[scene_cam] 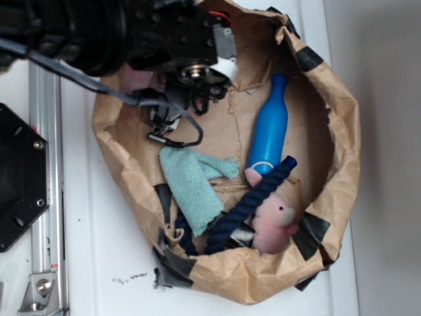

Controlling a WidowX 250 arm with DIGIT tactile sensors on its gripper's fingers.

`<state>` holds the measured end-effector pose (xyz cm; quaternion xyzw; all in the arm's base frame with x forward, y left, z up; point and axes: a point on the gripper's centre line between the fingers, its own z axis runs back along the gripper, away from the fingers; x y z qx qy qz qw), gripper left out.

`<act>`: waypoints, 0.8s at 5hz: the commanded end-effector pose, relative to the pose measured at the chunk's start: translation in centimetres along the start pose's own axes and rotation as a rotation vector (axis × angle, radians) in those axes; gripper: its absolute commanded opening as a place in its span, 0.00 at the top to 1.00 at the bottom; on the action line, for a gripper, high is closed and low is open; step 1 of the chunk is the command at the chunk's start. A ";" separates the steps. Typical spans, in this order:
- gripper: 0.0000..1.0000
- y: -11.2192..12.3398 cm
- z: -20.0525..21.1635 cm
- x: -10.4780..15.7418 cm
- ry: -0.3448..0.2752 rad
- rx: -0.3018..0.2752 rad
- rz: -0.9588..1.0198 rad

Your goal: Grab the wood chip.

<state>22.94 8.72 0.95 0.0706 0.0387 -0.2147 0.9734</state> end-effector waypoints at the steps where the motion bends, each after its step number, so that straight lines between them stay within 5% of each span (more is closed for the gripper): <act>1: 1.00 -0.4 -0.9 0.7 -0.029 -0.011 0.043; 4: 1.00 -0.3 -0.3 0.4 -0.042 -0.011 0.058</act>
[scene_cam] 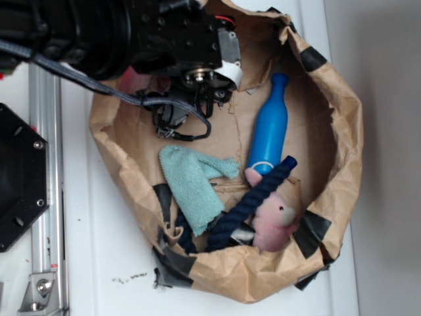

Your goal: Grab the wood chip.

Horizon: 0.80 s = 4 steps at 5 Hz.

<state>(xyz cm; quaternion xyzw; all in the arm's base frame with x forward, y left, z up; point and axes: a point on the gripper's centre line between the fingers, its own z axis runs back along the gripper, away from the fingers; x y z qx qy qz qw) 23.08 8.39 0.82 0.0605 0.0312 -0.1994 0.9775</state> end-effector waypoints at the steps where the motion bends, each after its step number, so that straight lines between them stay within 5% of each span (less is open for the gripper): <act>1: 1.00 0.0 -0.2 0.0 -0.025 0.009 0.029; 4: 1.00 0.3 0.4 -0.2 -0.030 0.019 0.051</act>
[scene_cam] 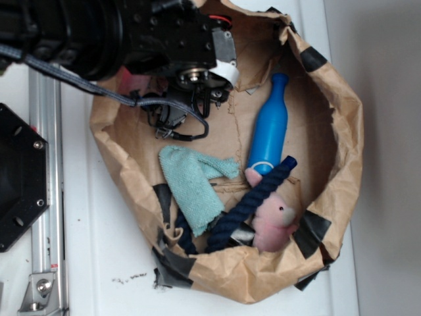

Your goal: Grab the wood chip.

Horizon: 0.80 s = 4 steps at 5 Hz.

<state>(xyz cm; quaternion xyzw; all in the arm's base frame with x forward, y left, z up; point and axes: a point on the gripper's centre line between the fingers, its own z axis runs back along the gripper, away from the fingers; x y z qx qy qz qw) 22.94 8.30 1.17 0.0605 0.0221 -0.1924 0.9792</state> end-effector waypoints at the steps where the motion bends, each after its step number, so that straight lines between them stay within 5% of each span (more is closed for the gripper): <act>1: 1.00 0.5 0.8 0.0 -0.025 0.018 0.053; 3: 1.00 -1.2 11.4 2.4 -0.197 -0.012 0.101; 4: 1.00 -0.9 14.6 2.8 -0.205 -0.047 0.131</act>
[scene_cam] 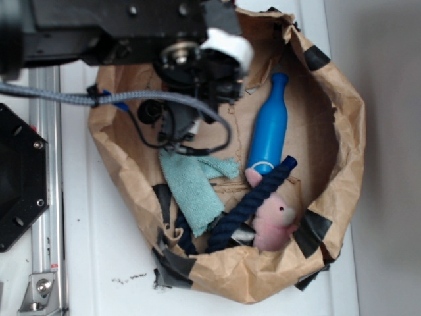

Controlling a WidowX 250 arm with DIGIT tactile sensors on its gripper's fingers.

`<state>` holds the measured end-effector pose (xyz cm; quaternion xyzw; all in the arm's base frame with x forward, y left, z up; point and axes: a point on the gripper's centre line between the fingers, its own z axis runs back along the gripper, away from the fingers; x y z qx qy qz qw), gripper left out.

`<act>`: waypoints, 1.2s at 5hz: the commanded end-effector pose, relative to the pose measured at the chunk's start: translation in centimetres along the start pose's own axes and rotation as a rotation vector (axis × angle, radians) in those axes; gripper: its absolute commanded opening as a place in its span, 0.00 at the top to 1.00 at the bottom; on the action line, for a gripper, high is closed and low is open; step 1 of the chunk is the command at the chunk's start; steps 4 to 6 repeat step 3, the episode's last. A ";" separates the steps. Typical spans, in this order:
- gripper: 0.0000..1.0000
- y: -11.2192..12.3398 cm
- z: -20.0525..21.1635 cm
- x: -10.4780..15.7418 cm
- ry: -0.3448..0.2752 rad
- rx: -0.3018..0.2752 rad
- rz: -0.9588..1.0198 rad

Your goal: Grab the wood chip.

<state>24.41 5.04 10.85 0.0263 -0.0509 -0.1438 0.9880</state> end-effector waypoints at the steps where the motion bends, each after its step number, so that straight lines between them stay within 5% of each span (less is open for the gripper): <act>1: 1.00 -0.3 4.4 2.2 -0.035 -0.024 0.034; 6: 1.00 -1.9 4.5 2.8 -0.063 -0.065 0.041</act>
